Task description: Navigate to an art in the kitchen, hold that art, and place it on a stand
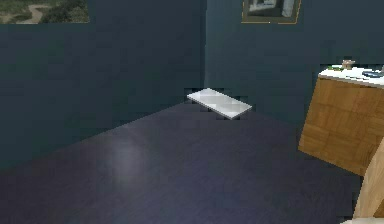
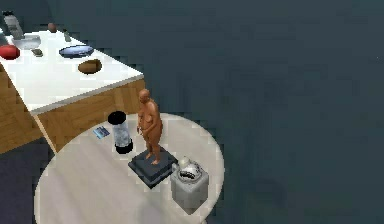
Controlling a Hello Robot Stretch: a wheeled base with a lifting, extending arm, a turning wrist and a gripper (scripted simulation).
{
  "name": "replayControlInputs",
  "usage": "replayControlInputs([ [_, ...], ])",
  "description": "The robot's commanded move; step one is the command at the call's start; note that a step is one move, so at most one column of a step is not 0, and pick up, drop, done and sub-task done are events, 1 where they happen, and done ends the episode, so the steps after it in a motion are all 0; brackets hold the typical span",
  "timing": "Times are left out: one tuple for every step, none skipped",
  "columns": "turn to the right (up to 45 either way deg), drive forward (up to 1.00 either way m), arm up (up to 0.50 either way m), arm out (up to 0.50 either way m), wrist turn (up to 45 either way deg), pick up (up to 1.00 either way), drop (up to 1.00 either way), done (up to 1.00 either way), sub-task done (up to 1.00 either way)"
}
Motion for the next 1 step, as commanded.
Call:
replayControlInputs([
  [0.0, 0.0, 0.38, 0.0, 0.0, 0.0, 0.0, 0.0, 0.0],
])
